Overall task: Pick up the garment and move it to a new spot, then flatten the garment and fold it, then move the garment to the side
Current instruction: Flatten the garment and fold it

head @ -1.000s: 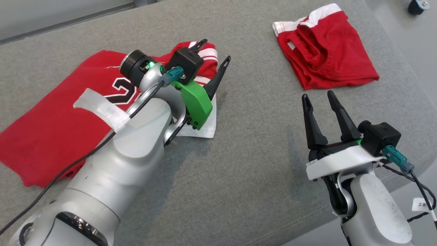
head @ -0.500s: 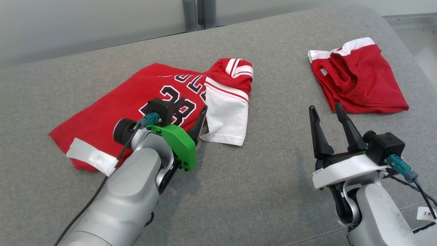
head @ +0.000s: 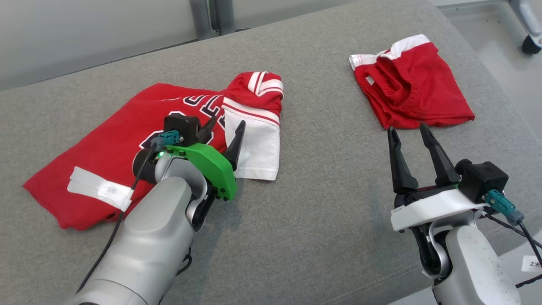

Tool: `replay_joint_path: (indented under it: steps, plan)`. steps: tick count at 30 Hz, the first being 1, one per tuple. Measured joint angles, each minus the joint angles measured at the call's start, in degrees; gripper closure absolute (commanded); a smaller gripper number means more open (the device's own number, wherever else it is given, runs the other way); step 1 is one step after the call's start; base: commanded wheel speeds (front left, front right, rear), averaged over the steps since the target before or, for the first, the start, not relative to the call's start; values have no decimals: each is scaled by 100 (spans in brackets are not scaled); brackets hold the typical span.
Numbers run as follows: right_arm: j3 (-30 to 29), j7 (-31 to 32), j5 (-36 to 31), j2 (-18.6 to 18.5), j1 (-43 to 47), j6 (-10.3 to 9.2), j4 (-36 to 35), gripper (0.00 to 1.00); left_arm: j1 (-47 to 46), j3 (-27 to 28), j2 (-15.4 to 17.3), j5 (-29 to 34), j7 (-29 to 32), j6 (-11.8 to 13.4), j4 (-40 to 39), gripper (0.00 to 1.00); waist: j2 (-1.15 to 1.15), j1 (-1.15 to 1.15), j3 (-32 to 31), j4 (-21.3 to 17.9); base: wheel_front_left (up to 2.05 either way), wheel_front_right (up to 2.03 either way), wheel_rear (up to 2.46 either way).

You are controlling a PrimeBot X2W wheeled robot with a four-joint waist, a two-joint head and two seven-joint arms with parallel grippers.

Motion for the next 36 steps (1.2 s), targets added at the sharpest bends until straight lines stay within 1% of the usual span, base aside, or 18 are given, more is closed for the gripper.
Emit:
replay_joint_path:
  steps: [3,4,5,6,7,18,23,25,27,28,29,31,32,36]
  plan:
    - [-9,-2,1,1,-1,0,-8,0,-75,11,3,-33,-10,0,178,0,0,0,83,-147,0,0,0]
    - [-16,-3,2,2,-2,0,-9,0,-96,9,10,-33,-18,0,230,9,0,0,110,-193,0,0,0]
    - [-30,-10,2,1,-2,0,-9,0,-112,-7,10,-32,-21,-1,259,49,0,0,135,-233,0,0,0]
    - [-46,-15,2,0,-2,0,-9,0,-120,-31,8,-32,-40,-2,261,71,0,0,159,-267,0,0,0]
    - [-56,-29,2,0,-1,0,-9,0,-135,-63,2,-32,-62,-7,252,100,0,0,182,-295,0,0,0]
    - [-18,-56,57,2,4,0,68,0,-174,-534,-21,116,-170,-27,-100,100,0,0,118,-446,0,0,0]
    - [-94,-78,87,2,3,0,105,0,-241,-923,-29,66,0,-22,-449,100,0,0,138,-627,0,0,0]
    - [-155,-82,87,2,3,0,127,0,-247,-1104,-31,-21,123,33,-599,100,0,0,161,-707,0,0,0]
    - [-208,-98,88,0,-1,0,148,0,-241,-1244,-37,-177,214,154,-736,100,0,0,189,-785,0,0,0]
    - [-221,-101,94,1,-5,0,159,0,-230,-1284,-37,-279,257,232,-784,39,0,0,205,-821,0,0,0]
    - [-232,-102,103,-1,-12,0,170,0,-198,-1298,-38,-431,314,291,-847,0,0,0,224,-858,0,0,0]
    - [-263,-103,110,0,-23,0,190,0,-88,-1344,-35,-842,411,377,-1018,0,0,0,262,-917,0,0,0]
    - [-310,-110,111,1,-31,0,213,0,-67,-1553,-35,-1001,448,520,-1183,0,0,0,307,-958,0,0,0]
    - [-394,-121,111,2,-73,0,253,0,-44,-1973,-37,-1388,546,736,-1513,0,0,0,368,-1006,0,0,0]
